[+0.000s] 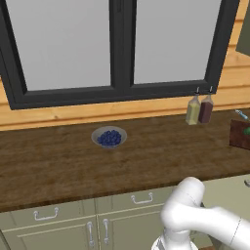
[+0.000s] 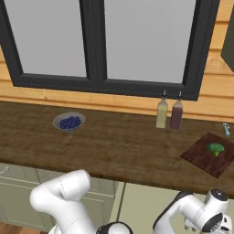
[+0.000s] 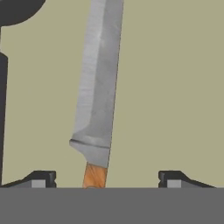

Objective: Place the appropriate cutting tool for cutting the broccoli skin on the cutting board.

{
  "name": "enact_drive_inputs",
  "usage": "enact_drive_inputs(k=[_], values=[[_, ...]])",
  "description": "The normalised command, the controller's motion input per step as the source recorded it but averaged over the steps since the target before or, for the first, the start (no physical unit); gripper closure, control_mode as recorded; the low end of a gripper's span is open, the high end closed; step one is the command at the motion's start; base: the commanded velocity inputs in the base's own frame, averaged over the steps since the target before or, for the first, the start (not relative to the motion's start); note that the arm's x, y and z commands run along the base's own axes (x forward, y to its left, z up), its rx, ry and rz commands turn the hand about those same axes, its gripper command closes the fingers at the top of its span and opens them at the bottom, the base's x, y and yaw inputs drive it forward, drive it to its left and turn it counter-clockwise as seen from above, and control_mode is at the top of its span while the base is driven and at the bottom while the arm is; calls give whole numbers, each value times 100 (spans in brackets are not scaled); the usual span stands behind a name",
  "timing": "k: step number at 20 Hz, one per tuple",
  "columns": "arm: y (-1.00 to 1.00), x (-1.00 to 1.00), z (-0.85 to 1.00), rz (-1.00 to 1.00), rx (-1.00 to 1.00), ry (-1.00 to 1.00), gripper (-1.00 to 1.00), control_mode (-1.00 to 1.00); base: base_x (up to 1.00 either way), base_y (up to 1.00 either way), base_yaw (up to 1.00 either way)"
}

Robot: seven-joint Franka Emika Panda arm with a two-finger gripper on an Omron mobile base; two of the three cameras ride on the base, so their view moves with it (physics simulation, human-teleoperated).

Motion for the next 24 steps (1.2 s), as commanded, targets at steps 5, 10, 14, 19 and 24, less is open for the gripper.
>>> enact_drive_inputs(k=[5,10,14,19,24], values=[[0,-14,-54,0,0,0,100,-100,0,0,0],[-2,-26,-58,0,-1,-1,100,-100,0,0,0],[-6,-29,-44,-2,0,0,100,-100,0,0,0],[-1,-10,-33,-3,0,0,100,-100,0,0,0],[0,0,-20,-1,0,0,100,-100,0,0,0]])
